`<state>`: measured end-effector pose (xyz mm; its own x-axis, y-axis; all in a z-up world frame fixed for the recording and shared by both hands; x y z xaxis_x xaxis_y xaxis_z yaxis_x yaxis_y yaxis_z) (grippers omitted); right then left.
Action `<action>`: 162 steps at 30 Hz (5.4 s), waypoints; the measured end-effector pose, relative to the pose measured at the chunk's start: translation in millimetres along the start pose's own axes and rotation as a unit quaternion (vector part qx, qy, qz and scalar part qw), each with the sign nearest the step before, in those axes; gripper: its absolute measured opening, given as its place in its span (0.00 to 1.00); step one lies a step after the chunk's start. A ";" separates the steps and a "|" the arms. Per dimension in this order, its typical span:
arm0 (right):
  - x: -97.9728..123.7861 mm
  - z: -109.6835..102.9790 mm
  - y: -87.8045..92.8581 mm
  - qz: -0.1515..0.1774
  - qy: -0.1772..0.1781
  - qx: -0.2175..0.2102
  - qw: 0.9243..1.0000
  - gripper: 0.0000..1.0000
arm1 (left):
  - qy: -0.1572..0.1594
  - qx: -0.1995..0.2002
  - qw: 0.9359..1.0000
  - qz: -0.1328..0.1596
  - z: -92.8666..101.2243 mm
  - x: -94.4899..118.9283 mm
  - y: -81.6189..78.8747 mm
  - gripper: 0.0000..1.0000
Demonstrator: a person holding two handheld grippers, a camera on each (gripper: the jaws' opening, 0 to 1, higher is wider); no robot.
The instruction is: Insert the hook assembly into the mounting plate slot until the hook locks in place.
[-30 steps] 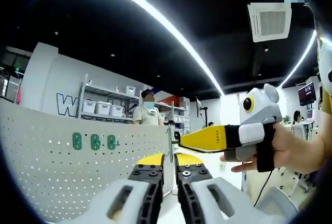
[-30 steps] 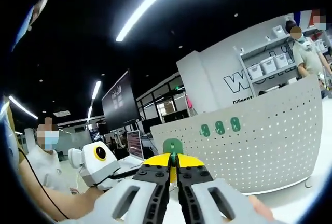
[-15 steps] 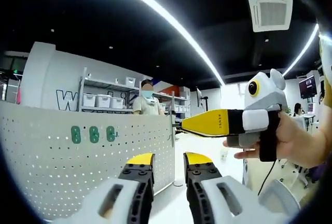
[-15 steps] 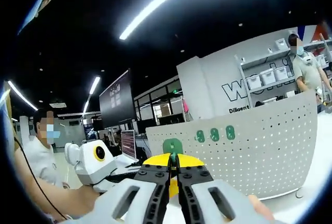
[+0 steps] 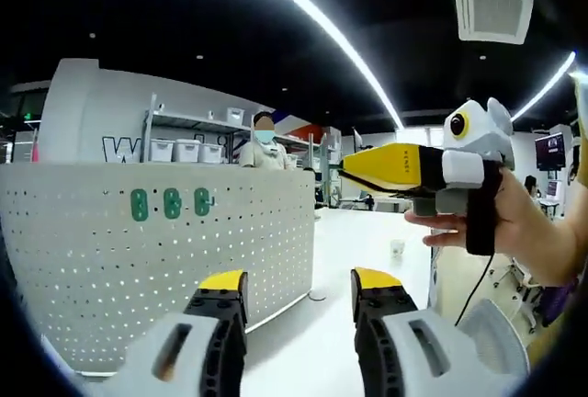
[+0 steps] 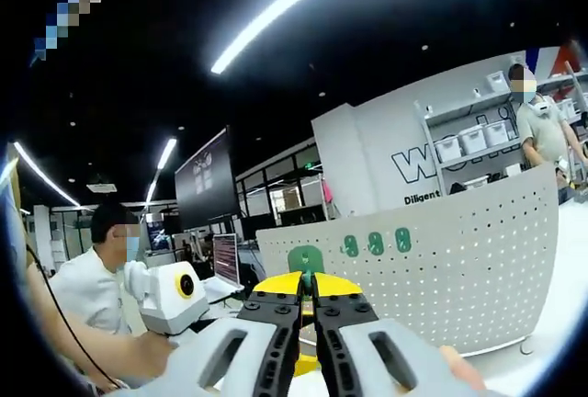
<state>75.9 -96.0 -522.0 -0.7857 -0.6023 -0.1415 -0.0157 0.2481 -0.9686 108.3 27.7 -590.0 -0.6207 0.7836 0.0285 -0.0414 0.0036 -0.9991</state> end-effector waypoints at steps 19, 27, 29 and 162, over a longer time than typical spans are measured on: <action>2.2 8.5 3.0 -0.011 0.004 0.008 1.000 0.01 | -0.069 0.045 0.992 -0.097 -34.0 32.1 52.2 0.63; 2.8 14.7 2.7 -0.010 0.014 0.010 1.000 0.01 | -0.066 0.044 0.990 -0.115 -33.9 41.3 61.0 0.67; 3.2 16.6 2.2 -0.010 0.015 0.010 1.000 0.01 | -0.063 0.039 0.990 -0.120 -32.0 43.9 63.7 0.69; -141.1 170.7 22.0 0.000 0.253 0.126 0.959 0.01 | -0.126 0.080 0.977 -0.155 0.7 115.0 109.3 0.79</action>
<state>292.0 -135.1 -558.2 -0.9862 -0.1409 -0.0867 0.0849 0.0182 -0.9962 31.9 117.8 -695.9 -0.7310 0.5829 0.3548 -0.3668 0.1028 -0.9246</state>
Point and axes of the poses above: the point that each gripper's makers call its tool centre point, and the gripper's own axes: x roughly backward along the fingers, z roughly to its right, y roughly out of its underside, the point moved 7 cm from there along x, roughly backward along the fingers
